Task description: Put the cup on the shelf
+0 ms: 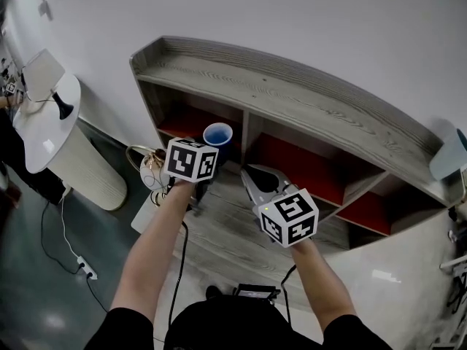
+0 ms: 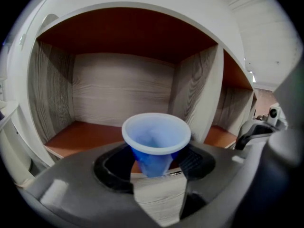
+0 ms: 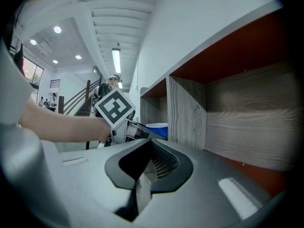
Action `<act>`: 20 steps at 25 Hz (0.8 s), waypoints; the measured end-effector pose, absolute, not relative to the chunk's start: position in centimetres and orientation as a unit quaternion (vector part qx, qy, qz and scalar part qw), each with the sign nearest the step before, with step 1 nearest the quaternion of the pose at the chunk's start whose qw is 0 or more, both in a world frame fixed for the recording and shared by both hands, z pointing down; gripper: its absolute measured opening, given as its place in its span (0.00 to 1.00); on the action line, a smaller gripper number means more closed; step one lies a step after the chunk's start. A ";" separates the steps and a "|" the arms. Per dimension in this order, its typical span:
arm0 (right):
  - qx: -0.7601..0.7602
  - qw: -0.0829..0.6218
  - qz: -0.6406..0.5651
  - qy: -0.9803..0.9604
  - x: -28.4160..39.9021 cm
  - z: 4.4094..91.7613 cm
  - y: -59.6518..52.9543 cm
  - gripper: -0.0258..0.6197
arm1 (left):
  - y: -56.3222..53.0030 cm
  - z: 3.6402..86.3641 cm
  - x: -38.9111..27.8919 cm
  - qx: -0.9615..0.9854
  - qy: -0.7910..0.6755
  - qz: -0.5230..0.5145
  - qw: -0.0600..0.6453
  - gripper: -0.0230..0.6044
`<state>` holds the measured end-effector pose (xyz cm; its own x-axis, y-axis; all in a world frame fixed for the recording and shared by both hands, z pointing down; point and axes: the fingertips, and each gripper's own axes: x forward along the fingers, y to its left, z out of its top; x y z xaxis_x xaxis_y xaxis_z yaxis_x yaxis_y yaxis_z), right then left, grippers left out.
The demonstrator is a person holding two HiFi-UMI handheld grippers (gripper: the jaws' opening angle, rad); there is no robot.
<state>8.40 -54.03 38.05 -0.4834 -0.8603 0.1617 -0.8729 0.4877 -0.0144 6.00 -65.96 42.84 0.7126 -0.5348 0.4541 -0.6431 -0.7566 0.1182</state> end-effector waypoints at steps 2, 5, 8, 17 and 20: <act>0.504 0.066 0.049 -0.860 8.5 38.1 -54.2 0.06 | -66.3 42.9 6.2 0.915 -0.323 0.205 0.131 0.45; 0.506 0.065 0.052 -0.858 8.6 38.2 -54.4 0.06 | -66.8 42.8 6.6 0.915 -0.321 0.209 0.127 0.45; 0.507 0.063 0.055 -0.858 8.9 38.3 -54.5 0.06 | -67.4 43.2 6.9 0.912 -0.324 0.218 0.125 0.46; 0.518 0.063 0.055 -0.851 9.6 38.4 -54.4 0.06 | -68.3 43.8 7.3 0.909 -0.325 0.235 0.117 0.46; 0.520 0.065 0.056 -0.850 9.7 38.5 -54.3 0.06 | -68.7 43.8 7.3 0.908 -0.328 0.238 0.110 0.47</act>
